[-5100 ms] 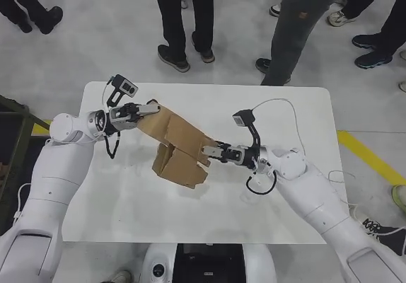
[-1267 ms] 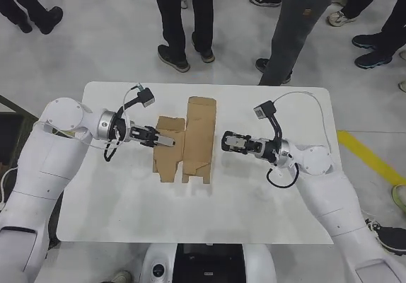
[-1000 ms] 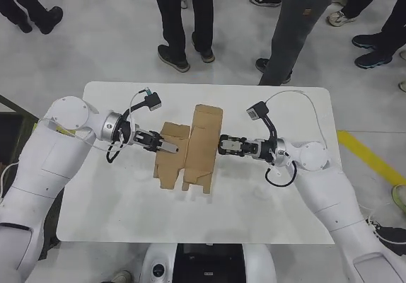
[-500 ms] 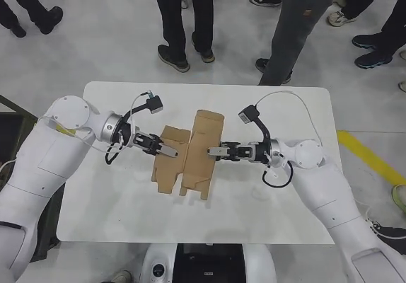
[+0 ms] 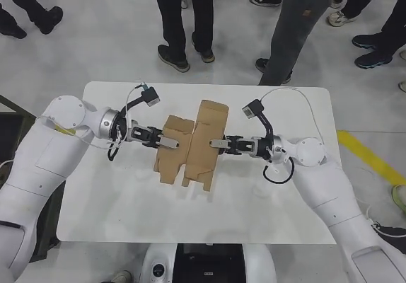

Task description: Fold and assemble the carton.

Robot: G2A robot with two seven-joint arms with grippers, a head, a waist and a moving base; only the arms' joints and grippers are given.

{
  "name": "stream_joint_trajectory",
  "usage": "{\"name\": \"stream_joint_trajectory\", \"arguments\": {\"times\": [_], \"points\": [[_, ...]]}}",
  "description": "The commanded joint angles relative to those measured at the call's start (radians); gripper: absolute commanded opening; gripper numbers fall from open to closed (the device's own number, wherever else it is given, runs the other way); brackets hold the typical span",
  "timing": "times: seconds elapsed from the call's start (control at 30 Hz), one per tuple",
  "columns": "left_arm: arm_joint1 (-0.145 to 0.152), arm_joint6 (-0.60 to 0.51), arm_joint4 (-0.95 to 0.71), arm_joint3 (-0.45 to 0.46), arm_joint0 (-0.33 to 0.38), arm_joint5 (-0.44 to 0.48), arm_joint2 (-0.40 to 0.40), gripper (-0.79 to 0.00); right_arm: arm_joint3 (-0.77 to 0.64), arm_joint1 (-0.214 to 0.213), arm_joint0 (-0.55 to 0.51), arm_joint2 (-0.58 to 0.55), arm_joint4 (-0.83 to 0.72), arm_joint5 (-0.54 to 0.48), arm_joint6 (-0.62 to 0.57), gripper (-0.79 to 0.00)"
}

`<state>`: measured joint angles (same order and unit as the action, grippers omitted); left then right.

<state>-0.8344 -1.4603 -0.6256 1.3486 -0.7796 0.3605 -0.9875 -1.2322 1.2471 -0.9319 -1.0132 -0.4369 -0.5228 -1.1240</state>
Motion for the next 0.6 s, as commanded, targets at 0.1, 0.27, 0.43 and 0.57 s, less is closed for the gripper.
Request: {"name": "stream_joint_trajectory", "arguments": {"times": [0.1,0.27,0.43,0.57], "points": [[0.001,0.082,-0.065,-0.030,-0.028,0.082,-0.047,0.000,-0.002,-0.005,-0.027,-0.041,0.002,0.013,0.114,-0.785],[-0.001,0.211,-0.105,-0.041,-0.066,0.147,-0.099,0.000,-0.054,-0.009,-0.081,-0.079,0.023,0.045,0.285,-0.785],[-0.009,0.384,-0.064,-0.007,-0.111,0.158,-0.109,0.000,-0.148,-0.008,-0.151,-0.092,0.055,0.079,0.441,-0.785],[-0.018,0.500,-0.025,0.016,-0.142,0.175,-0.105,0.000,-0.221,-0.006,-0.197,-0.095,0.105,0.085,0.549,-0.785]]}}
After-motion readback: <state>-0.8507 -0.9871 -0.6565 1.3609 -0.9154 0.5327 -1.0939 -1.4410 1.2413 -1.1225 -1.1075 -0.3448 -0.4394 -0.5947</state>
